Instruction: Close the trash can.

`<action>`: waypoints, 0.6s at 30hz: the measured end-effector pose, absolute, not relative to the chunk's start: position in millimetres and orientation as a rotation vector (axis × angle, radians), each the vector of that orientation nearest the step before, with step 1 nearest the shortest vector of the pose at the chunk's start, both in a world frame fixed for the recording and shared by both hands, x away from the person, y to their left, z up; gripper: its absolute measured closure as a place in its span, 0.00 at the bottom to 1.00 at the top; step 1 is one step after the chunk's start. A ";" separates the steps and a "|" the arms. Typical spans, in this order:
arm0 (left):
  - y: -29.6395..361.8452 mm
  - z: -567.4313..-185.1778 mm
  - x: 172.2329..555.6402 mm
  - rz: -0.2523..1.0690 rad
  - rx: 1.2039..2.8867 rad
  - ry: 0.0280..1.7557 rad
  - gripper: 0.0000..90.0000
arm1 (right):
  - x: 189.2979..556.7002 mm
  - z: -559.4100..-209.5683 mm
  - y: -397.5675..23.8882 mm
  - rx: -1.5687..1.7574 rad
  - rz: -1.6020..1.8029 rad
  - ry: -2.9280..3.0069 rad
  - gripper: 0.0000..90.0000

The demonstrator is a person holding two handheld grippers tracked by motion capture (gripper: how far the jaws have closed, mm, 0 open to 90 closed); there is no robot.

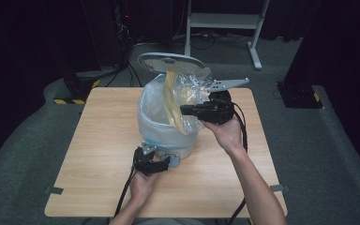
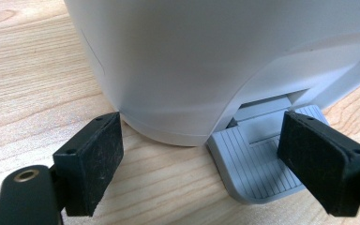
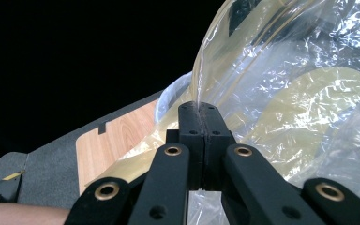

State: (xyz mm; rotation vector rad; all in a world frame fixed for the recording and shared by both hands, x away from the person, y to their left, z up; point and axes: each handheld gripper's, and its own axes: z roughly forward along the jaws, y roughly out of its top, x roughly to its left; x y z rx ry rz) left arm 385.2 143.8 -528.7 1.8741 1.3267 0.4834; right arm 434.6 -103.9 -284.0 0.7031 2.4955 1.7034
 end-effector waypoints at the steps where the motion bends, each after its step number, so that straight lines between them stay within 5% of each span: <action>1: 143.8 -528.7 385.2 0.483 1.874 1.327 0.16 | 435.7 -284.0 -102.6 0.704 1.703 2.496 1.00; 18: 143.7 -528.7 385.2 0.485 1.873 1.327 0.16 | 453.9 -289.3 -82.1 0.737 1.671 2.516 0.99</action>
